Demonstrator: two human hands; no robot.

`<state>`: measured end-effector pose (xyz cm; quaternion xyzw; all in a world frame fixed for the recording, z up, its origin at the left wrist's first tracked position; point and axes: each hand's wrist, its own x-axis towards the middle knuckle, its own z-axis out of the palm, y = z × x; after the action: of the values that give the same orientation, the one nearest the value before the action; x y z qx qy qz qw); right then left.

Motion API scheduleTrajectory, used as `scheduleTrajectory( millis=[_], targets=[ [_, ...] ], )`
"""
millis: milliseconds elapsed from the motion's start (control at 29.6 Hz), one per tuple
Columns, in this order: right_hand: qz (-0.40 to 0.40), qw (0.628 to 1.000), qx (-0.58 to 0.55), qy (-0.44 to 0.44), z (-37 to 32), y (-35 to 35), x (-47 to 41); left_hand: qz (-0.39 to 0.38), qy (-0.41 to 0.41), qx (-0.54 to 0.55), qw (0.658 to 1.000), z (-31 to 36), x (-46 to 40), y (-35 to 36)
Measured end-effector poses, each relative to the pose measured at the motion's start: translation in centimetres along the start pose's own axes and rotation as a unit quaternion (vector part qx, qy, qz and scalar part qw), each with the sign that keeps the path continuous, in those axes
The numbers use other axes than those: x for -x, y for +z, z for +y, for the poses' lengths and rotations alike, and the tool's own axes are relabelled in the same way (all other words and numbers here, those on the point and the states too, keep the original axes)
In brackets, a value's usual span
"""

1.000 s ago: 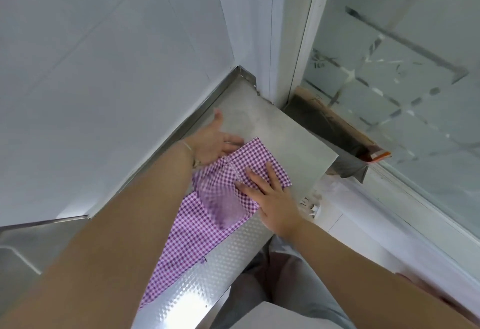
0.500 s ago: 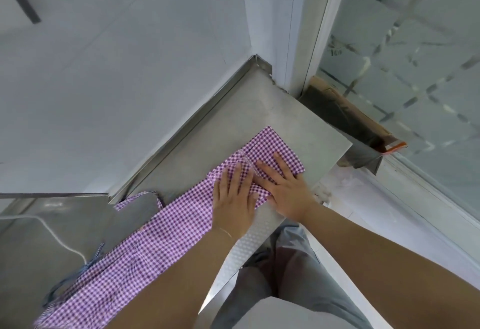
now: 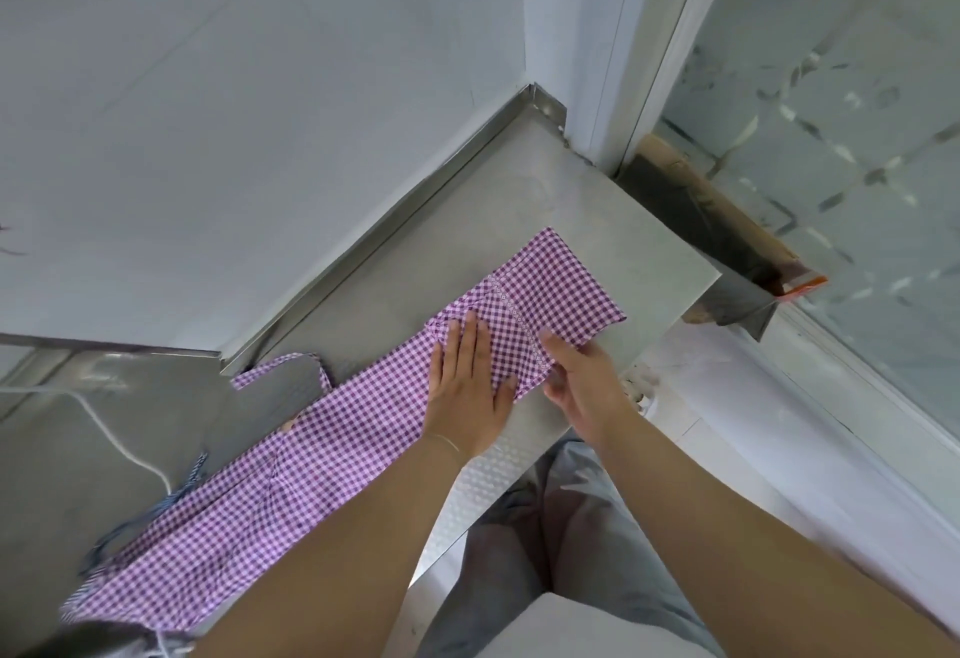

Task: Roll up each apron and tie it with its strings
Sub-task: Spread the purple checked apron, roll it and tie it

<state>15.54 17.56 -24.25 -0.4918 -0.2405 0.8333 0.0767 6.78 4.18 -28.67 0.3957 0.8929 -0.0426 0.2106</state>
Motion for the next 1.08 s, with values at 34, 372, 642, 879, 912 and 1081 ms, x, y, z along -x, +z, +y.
scheduleTrajectory(
  millis=[34, 372, 642, 879, 912, 1081],
  targets=[
    [-0.002, 1.000, -0.005, 0.026, 0.7, 0.8, 0.1, -0.008, 0.003, 0.003, 1.000, 0.0, 0.0, -0.2],
    [0.083, 0.994, -0.042, -0.056, 2.0, 3.5, 0.1, 0.060, -0.040, -0.035, 0.997, -2.6, 5.8, 1.7],
    [-0.086, 0.724, 0.558, -0.397, 5.8, 1.8, -1.6, 0.011, -0.047, 0.008, 0.999, -4.7, 5.3, 0.5],
    [-0.078, 0.541, 0.736, -0.400, 7.8, 0.8, -2.8, 0.030, 0.007, -0.050, 0.998, -10.9, 6.1, 0.2],
    [-0.071, 0.531, 0.746, -0.396, 7.9, 0.9, -2.8, 0.038, 0.006, -0.039, 0.999, -11.4, 6.0, 0.2],
    [-0.044, 0.476, 0.790, -0.385, 8.6, 1.1, -3.0, 0.095, -0.079, 0.226, 0.966, -11.7, 5.7, -0.1]
  ],
)
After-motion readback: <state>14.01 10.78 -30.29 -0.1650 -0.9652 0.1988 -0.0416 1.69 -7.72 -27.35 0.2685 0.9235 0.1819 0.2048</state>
